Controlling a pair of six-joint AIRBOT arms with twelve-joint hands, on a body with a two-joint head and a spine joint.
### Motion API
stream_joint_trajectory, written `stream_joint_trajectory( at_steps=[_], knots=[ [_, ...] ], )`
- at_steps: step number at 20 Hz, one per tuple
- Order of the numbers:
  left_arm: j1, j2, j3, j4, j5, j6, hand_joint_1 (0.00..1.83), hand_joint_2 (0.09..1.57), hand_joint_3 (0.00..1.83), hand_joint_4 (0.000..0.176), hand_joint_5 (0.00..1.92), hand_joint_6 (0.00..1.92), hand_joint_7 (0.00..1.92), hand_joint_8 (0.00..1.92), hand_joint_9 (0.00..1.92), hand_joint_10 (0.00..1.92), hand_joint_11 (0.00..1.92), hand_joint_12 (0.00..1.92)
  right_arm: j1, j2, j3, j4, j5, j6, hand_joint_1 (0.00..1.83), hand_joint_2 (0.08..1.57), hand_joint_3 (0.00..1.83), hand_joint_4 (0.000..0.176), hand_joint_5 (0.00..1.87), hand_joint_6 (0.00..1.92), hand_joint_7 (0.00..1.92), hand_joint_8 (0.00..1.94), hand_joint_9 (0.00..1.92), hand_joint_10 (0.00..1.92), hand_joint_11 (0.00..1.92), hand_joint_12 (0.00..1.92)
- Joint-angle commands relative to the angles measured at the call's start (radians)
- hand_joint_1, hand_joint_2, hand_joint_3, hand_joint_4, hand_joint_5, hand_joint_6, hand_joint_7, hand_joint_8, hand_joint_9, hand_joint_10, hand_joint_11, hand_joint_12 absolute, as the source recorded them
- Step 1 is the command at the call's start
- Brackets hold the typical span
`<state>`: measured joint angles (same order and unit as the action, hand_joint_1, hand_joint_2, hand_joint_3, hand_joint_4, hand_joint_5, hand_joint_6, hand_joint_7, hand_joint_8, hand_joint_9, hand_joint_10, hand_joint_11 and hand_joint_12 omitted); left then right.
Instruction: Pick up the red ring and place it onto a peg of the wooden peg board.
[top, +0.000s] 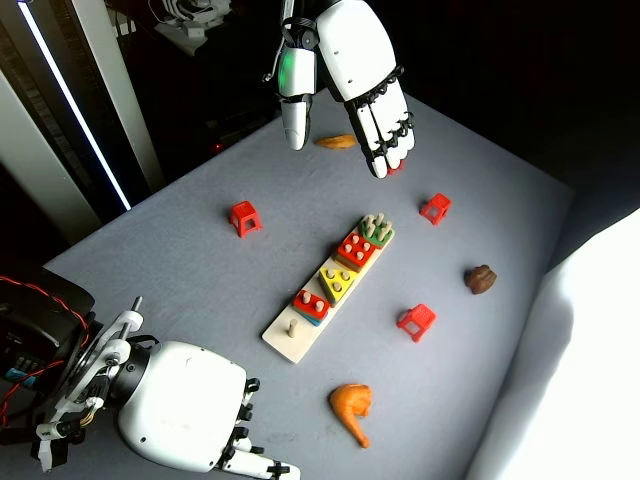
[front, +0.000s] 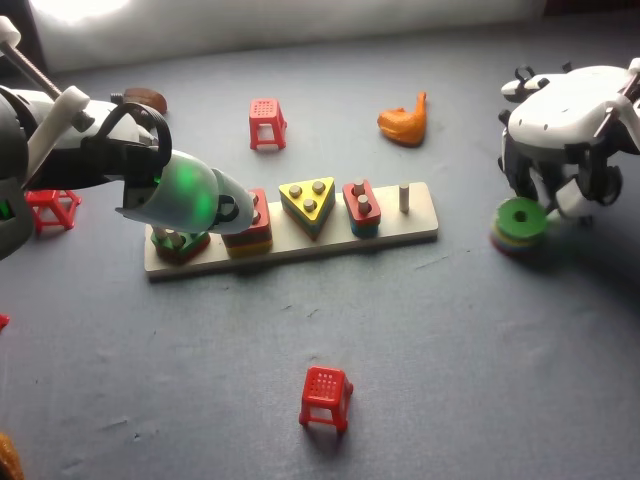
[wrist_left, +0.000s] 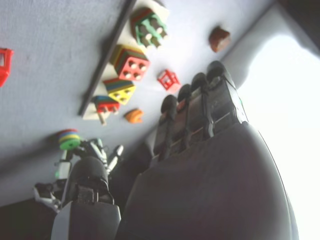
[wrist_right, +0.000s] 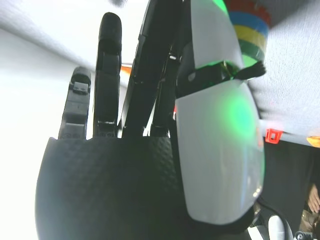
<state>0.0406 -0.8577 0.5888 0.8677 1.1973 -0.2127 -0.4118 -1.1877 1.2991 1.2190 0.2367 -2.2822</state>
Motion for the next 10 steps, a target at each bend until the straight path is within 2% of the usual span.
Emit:
stream_joint_trajectory(
  at_steps=[1,2,4,6,10],
  knots=[
    [-0.007,-0.002,-0.004,0.076,-0.011,-0.005,0.00,1.17,0.00,0.000,0.06,0.01,0.04,0.01,0.02,0.01,0.02,0.05,0.012,0.007,0.004,-0.015,0.054,-0.006,0.98,0.93,0.00,0.000,0.70,0.03,0.77,0.00,0.44,0.00,0.00,0.00],
    [-0.007,-0.002,-0.004,0.076,-0.011,-0.005,0.00,1.17,0.00,0.000,0.06,0.01,0.04,0.01,0.02,0.01,0.01,0.06,0.014,0.009,0.004,-0.015,0.054,-0.006,0.92,0.93,0.00,0.000,0.59,0.01,0.58,0.00,0.28,0.00,0.00,0.00],
    [-0.007,-0.002,-0.004,0.076,-0.011,-0.012,0.00,1.17,0.00,0.000,0.05,0.00,0.03,0.00,0.02,0.00,0.00,0.08,0.024,0.022,-0.010,-0.015,0.053,-0.006,0.93,0.91,0.00,0.000,0.55,0.00,0.54,0.00,0.23,0.00,0.00,0.00],
    [-0.006,-0.002,-0.004,0.059,-0.011,-0.012,0.00,1.17,0.00,0.000,0.06,0.00,0.03,0.00,0.02,0.00,0.00,0.09,0.040,0.067,-0.079,-0.015,0.046,-0.006,0.94,0.91,0.00,0.000,0.52,0.00,0.53,0.00,0.19,0.00,0.00,0.00],
    [-0.005,-0.002,-0.009,0.049,-0.011,-0.012,0.00,1.17,0.00,0.000,0.06,0.01,0.04,0.00,0.02,0.00,0.00,0.09,0.062,0.104,-0.165,-0.015,0.035,-0.021,0.97,0.91,0.00,0.000,0.47,0.00,0.43,0.00,0.14,0.00,0.00,0.00]
  ],
)
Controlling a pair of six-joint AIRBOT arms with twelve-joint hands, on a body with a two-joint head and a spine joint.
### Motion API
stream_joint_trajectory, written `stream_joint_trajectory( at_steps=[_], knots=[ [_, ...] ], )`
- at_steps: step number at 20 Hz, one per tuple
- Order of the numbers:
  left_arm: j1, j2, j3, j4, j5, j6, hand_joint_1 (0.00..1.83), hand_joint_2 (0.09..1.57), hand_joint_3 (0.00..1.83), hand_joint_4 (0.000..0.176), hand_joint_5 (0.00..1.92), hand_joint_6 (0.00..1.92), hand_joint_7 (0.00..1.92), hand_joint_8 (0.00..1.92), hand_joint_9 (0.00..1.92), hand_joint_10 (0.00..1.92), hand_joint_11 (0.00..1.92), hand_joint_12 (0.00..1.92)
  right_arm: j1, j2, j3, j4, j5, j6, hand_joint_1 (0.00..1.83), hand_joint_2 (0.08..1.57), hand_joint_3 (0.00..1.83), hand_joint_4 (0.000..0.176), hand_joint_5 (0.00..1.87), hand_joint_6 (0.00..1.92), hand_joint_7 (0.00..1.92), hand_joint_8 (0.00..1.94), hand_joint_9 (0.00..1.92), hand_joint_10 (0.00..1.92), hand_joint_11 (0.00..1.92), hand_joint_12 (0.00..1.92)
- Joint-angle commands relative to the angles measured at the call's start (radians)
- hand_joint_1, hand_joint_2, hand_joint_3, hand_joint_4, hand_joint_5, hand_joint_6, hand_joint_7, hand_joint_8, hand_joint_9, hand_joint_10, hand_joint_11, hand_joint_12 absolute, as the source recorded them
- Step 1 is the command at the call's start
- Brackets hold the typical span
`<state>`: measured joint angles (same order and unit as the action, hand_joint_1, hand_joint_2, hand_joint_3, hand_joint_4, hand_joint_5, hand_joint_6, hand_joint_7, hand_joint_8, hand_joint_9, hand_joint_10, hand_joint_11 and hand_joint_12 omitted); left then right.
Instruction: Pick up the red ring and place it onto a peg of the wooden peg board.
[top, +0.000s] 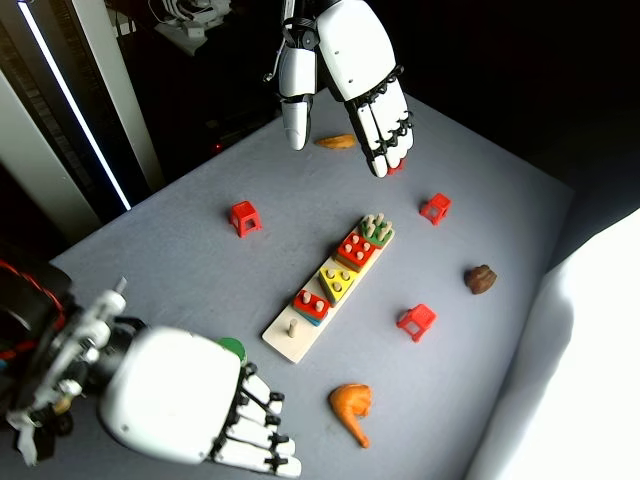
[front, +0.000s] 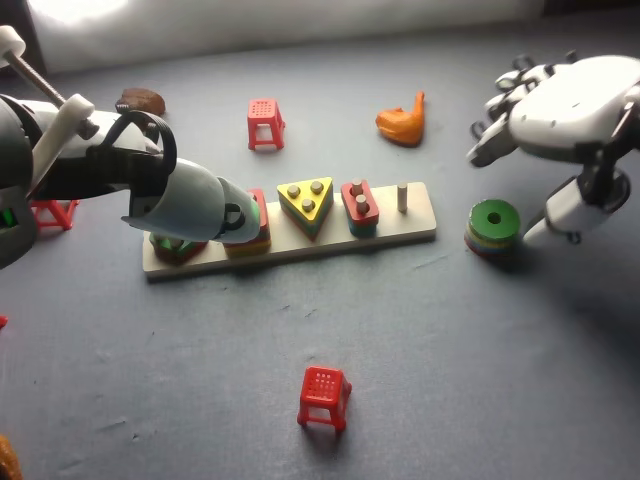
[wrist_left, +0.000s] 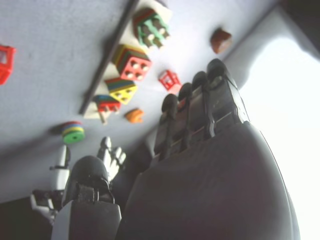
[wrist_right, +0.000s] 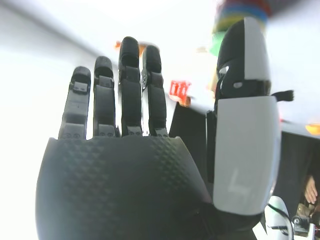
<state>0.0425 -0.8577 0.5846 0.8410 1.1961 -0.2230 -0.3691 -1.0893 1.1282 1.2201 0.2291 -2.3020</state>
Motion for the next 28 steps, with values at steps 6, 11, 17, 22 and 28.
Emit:
stream_joint_trajectory(
  at_steps=[6,11,17,22,28],
  knots=[
    [-0.006,-0.002,-0.002,0.080,-0.010,-0.002,0.00,1.17,0.00,0.000,0.04,0.00,0.01,0.00,0.00,0.00,0.00,0.04,-0.003,-0.020,0.001,-0.016,0.065,-0.022,0.93,0.93,0.01,0.000,0.49,0.01,0.45,0.02,0.10,0.00,0.00,0.00],
    [-0.007,-0.002,0.002,0.085,-0.010,-0.002,0.00,1.17,0.00,0.000,0.03,0.00,0.00,0.00,0.00,0.00,0.01,0.06,-0.024,-0.062,0.043,-0.016,0.074,-0.026,0.97,0.93,0.00,0.000,0.58,0.02,0.56,0.02,0.16,0.01,0.00,0.00],
    [-0.007,-0.002,0.003,0.085,-0.010,-0.002,0.00,1.18,0.00,0.000,0.02,0.00,0.00,0.00,0.00,0.00,0.00,0.01,-0.028,-0.073,0.050,-0.016,0.074,-0.026,1.08,0.91,0.00,0.000,0.75,0.02,0.88,0.02,0.27,0.01,0.00,0.00],
    [-0.007,-0.002,0.003,0.089,-0.010,-0.002,0.00,1.17,0.00,0.000,0.03,0.01,0.01,0.00,0.01,0.00,0.03,0.01,-0.030,-0.074,0.050,-0.016,0.074,-0.026,1.14,0.92,0.00,0.000,0.88,0.02,1.08,0.02,0.35,0.01,0.00,0.00],
    [-0.007,-0.002,0.004,0.091,-0.010,-0.002,0.00,1.17,0.00,0.000,0.02,0.00,0.00,0.00,0.00,0.00,0.00,0.01,-0.018,-0.073,0.050,-0.016,0.073,-0.028,1.39,0.97,0.00,0.000,1.00,0.01,1.35,0.35,0.52,0.02,0.00,0.00]
  ],
)
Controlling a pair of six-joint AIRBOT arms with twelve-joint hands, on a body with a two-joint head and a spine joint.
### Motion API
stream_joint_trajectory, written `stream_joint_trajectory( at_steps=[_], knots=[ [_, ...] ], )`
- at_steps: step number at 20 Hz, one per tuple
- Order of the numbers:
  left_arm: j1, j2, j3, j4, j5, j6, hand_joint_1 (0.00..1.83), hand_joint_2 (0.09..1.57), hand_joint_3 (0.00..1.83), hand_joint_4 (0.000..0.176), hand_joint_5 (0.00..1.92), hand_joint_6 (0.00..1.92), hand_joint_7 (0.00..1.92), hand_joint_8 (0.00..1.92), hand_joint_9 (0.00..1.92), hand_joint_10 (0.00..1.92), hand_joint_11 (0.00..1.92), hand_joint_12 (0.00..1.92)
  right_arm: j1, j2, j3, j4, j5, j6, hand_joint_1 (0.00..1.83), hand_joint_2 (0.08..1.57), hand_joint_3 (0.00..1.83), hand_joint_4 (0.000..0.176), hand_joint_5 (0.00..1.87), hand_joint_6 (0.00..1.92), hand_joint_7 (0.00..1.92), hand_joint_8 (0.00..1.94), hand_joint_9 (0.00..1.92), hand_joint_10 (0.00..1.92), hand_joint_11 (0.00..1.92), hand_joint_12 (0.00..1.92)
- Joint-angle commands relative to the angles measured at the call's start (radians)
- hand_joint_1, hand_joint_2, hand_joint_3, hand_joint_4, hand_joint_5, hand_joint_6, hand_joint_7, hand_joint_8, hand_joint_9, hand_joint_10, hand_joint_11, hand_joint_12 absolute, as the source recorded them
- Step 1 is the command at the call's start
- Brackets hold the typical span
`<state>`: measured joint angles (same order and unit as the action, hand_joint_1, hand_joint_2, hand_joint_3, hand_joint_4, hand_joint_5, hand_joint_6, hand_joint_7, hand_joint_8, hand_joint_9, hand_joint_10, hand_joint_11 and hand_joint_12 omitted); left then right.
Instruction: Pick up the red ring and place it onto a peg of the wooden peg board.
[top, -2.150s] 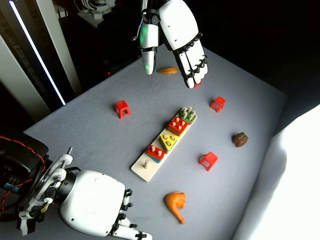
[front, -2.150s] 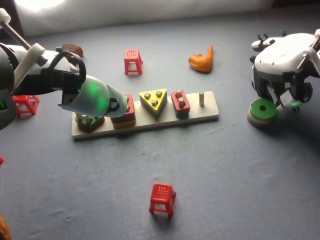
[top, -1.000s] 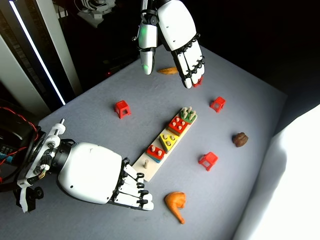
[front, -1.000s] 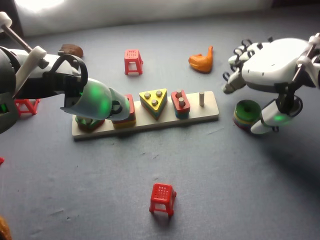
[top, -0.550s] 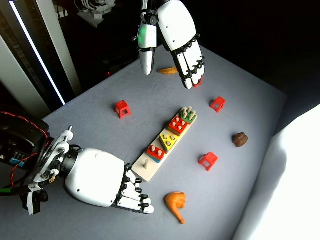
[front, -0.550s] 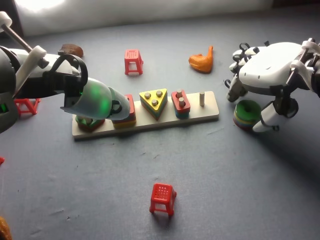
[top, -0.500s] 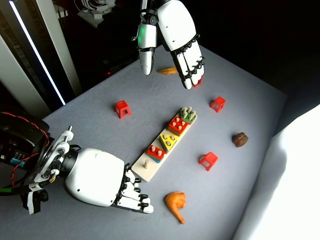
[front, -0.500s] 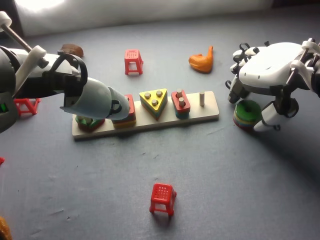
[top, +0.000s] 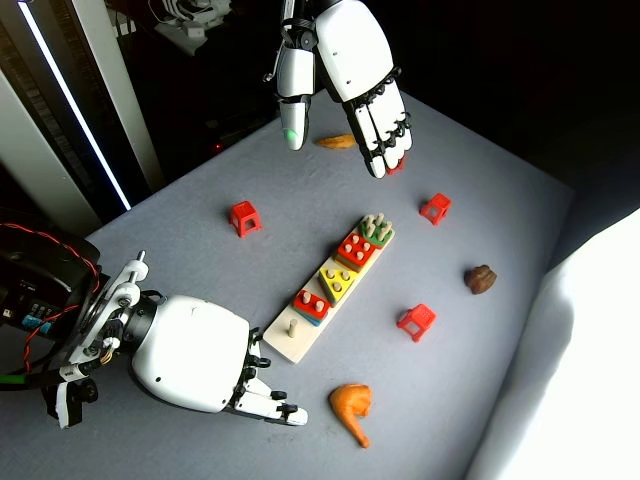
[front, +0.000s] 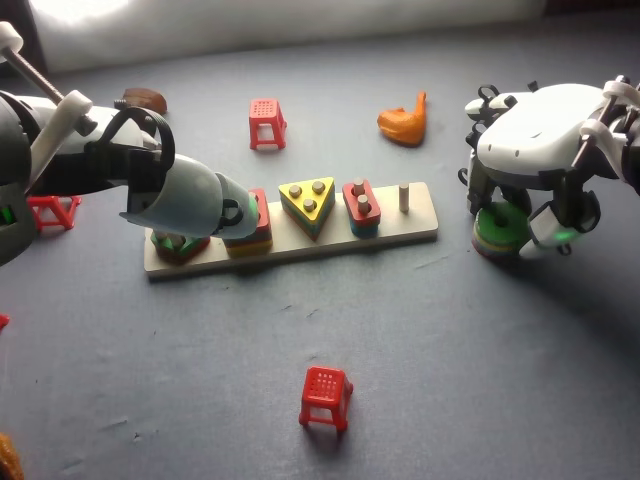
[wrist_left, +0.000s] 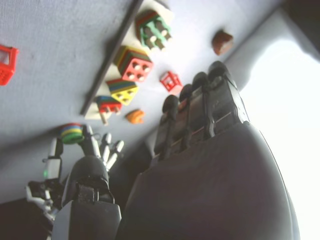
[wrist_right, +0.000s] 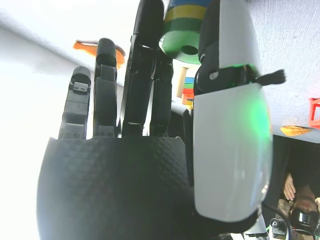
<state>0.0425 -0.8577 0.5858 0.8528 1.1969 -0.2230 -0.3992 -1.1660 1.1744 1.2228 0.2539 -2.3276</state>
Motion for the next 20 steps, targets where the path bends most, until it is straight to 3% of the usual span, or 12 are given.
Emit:
stream_joint_trajectory(
  at_steps=[1,2,3,4,6,7,8,11,12,20],
  knots=[
    [-0.007,-0.002,0.003,0.080,-0.011,-0.002,0.00,1.17,0.00,0.000,0.02,0.00,0.00,0.00,0.00,0.00,0.01,0.01,0.018,0.003,0.004,-0.019,0.048,-0.002,1.39,0.96,0.00,0.000,1.04,0.01,1.38,0.30,0.54,0.01,0.00,0.00],
    [-0.007,-0.002,0.003,0.079,-0.011,-0.002,0.00,1.17,0.00,0.000,0.02,0.00,0.00,0.00,0.00,0.00,0.01,0.01,0.026,0.004,0.004,-0.019,0.048,-0.002,1.39,0.96,0.00,0.000,1.04,0.01,1.38,0.30,0.54,0.01,0.00,0.00],
    [-0.007,-0.002,0.003,0.079,-0.011,-0.002,0.00,1.17,0.00,0.000,0.03,0.00,0.00,0.00,0.00,0.00,0.01,0.02,0.038,0.005,0.004,-0.019,0.048,-0.002,1.30,1.03,0.00,0.000,1.02,0.67,1.41,0.38,0.64,0.01,0.00,0.00],
    [-0.007,-0.002,0.003,0.079,-0.011,-0.002,0.00,1.17,0.00,0.000,0.04,0.01,0.01,0.00,0.00,0.00,0.02,0.02,0.050,0.006,0.004,-0.019,0.048,0.002,1.29,1.04,0.00,0.000,0.99,0.73,1.33,0.56,0.68,0.01,0.00,0.00],
    [-0.007,-0.002,0.003,0.079,-0.011,-0.002,0.00,1.18,0.00,0.000,0.03,0.00,0.00,0.00,0.00,0.00,0.01,0.02,0.060,0.009,0.004,-0.019,0.048,0.010,1.29,1.07,0.00,0.000,0.91,0.87,1.27,0.67,0.70,0.01,0.00,0.00],
    [-0.007,-0.002,0.003,0.079,-0.011,-0.002,0.00,1.18,0.00,0.000,0.03,0.00,0.00,0.00,0.00,0.00,0.01,0.02,0.059,0.010,0.004,-0.019,0.048,0.010,1.29,1.07,0.00,0.000,0.91,0.87,1.27,0.67,0.70,0.01,0.00,0.00],
    [-0.007,-0.002,0.003,0.079,-0.011,-0.002,0.00,1.18,0.00,0.000,0.01,0.00,0.00,0.00,0.00,0.00,0.00,0.00,0.056,0.011,0.004,-0.019,0.048,0.010,1.28,1.06,0.00,0.000,1.03,0.83,1.17,0.74,0.72,0.01,0.00,0.00],
    [-0.007,-0.002,0.003,0.079,-0.011,-0.002,0.00,1.17,0.00,0.000,0.03,0.01,0.00,0.00,0.00,0.00,0.02,0.01,0.051,0.013,0.005,-0.019,0.049,0.008,1.28,1.06,0.00,0.000,1.04,0.84,1.13,0.79,0.73,0.01,0.00,0.00],
    [-0.007,-0.002,0.003,0.079,-0.011,-0.002,0.00,1.18,0.00,0.000,0.04,0.01,0.01,0.00,0.01,0.00,0.02,0.01,0.055,0.012,0.006,-0.019,0.049,0.008,1.28,1.08,0.00,0.000,0.91,0.91,1.21,0.74,0.73,0.01,0.00,0.00],
    [-0.008,-0.002,0.004,0.080,-0.011,0.000,0.00,1.18,0.00,0.000,0.02,0.00,0.00,0.00,0.00,0.00,0.00,0.00,0.160,-0.032,0.040,-0.018,0.054,0.054,1.29,1.06,0.00,0.000,0.95,0.83,1.30,0.62,0.73,0.00,0.00,0.00]
  ],
)
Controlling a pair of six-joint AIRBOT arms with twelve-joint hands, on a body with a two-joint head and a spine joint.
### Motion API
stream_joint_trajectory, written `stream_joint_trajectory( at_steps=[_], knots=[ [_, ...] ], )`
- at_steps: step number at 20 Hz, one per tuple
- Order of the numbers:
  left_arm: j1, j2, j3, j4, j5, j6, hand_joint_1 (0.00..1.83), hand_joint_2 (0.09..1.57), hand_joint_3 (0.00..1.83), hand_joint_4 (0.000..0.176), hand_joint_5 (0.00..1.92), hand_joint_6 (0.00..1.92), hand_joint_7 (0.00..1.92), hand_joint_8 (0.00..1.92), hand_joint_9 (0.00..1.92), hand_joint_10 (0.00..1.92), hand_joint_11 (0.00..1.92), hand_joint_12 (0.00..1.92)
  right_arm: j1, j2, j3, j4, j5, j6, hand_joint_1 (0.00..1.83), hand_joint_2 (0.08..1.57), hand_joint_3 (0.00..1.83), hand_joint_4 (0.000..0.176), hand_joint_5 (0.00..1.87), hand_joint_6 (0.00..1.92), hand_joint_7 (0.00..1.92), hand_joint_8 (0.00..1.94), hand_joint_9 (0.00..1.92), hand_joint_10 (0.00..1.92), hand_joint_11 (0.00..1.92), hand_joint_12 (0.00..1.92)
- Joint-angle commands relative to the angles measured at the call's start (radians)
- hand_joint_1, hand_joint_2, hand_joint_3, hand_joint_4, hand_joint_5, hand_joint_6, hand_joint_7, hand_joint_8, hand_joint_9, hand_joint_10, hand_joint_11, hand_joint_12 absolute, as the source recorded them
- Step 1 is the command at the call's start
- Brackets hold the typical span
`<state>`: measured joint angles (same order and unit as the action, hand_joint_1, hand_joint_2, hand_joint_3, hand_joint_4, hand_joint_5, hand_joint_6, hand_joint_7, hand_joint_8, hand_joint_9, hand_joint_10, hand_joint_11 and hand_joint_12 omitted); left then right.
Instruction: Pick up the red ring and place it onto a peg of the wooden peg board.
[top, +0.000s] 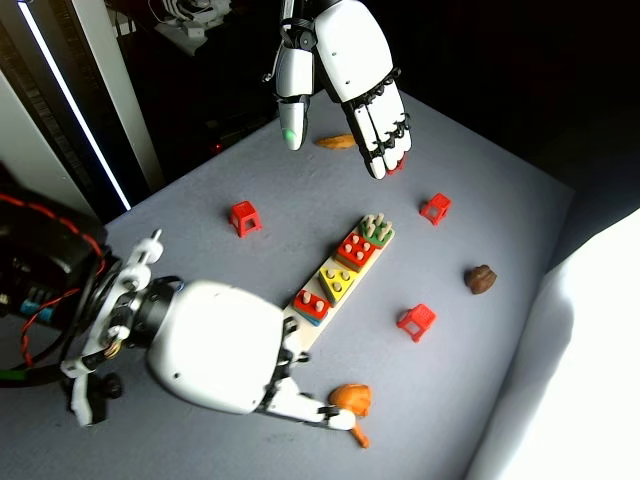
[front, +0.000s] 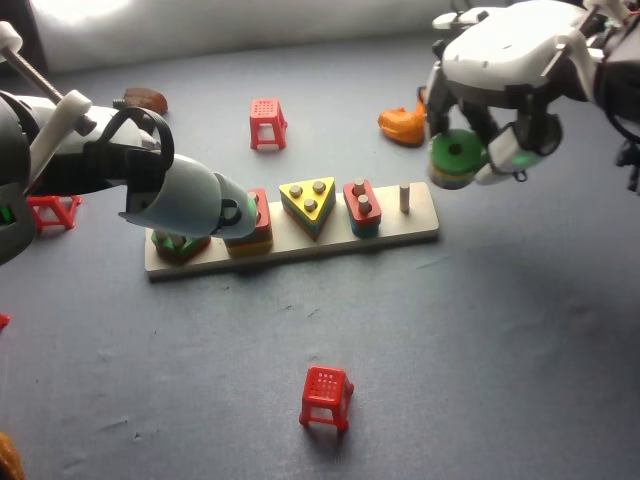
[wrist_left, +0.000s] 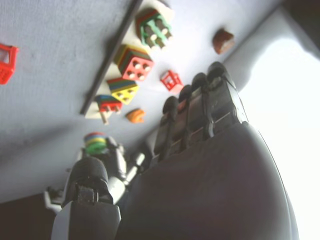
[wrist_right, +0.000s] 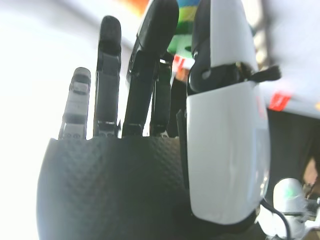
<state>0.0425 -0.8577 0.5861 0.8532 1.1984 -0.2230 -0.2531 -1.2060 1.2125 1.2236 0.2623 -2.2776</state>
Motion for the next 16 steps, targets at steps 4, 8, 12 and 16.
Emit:
stream_joint_trajectory(
  at_steps=[4,8,12,16],
  knots=[
    [-0.008,-0.002,0.003,0.079,-0.012,0.000,0.00,1.18,0.00,0.000,0.02,0.00,0.00,0.00,0.00,0.00,0.01,0.01,0.028,-0.031,0.031,-0.018,0.047,0.009,1.30,1.04,0.00,0.000,0.99,0.78,1.34,0.53,0.76,0.01,0.00,0.00],
    [-0.008,-0.002,0.004,0.079,-0.012,0.002,0.00,1.17,0.00,0.000,0.01,0.00,0.00,0.00,0.00,0.00,0.01,0.00,0.038,-0.062,0.037,-0.018,0.057,0.018,1.29,1.04,0.00,0.000,0.98,0.78,1.32,0.58,0.75,0.00,0.00,0.00],
    [-0.009,-0.002,0.004,0.079,-0.012,0.002,0.00,1.18,0.00,0.000,0.02,0.00,0.00,0.00,0.00,0.00,0.00,0.00,0.043,-0.084,0.036,-0.017,0.054,0.020,1.29,1.04,0.00,0.000,0.99,0.77,1.31,0.59,0.75,0.00,0.00,0.00],
    [-0.009,-0.002,0.004,0.079,-0.012,0.002,0.00,1.18,0.00,0.000,0.01,0.00,0.00,0.00,0.00,0.00,0.00,0.00,0.026,-0.089,0.035,-0.017,0.058,0.015,1.30,1.02,0.00,0.000,1.07,0.66,1.36,0.50,0.75,0.00,0.00,0.00]
  ],
)
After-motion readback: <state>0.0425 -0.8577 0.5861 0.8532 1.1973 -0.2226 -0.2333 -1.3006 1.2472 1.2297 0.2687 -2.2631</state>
